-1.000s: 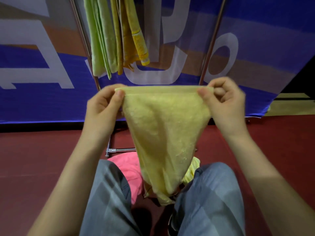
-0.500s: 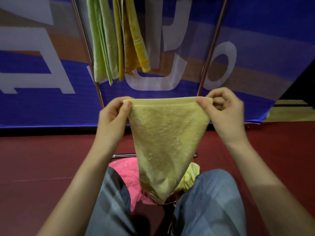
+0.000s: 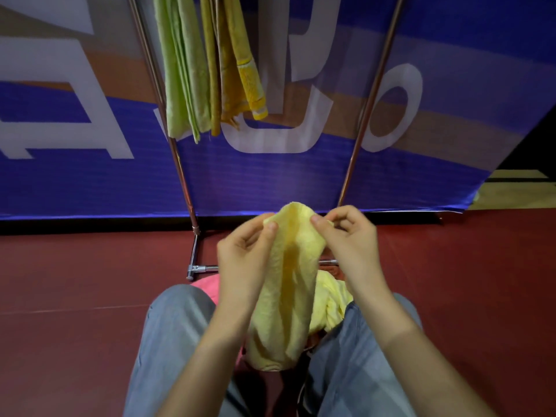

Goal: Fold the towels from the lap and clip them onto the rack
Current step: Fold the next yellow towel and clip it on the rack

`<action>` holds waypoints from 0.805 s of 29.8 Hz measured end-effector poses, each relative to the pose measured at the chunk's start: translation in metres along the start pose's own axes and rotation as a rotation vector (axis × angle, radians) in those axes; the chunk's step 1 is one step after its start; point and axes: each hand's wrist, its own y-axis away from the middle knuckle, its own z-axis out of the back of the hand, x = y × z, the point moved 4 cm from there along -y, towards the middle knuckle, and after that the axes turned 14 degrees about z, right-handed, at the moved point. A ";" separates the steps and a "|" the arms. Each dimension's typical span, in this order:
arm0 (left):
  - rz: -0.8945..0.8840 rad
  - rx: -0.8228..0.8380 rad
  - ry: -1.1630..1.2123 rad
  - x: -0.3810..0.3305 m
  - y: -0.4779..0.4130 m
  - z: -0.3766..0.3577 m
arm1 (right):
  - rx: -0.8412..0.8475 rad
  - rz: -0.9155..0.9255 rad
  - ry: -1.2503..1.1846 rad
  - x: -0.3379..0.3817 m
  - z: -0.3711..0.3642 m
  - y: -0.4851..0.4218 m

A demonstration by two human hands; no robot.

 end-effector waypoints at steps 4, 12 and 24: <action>0.017 0.057 0.042 0.006 0.013 -0.014 | 0.054 -0.119 -0.155 -0.005 -0.016 0.017; -0.004 0.114 0.024 0.011 0.014 -0.008 | 0.199 -0.274 -0.447 -0.008 -0.021 0.031; -0.007 0.098 0.001 0.004 0.011 0.014 | 0.429 -0.101 -0.072 -0.017 -0.002 0.021</action>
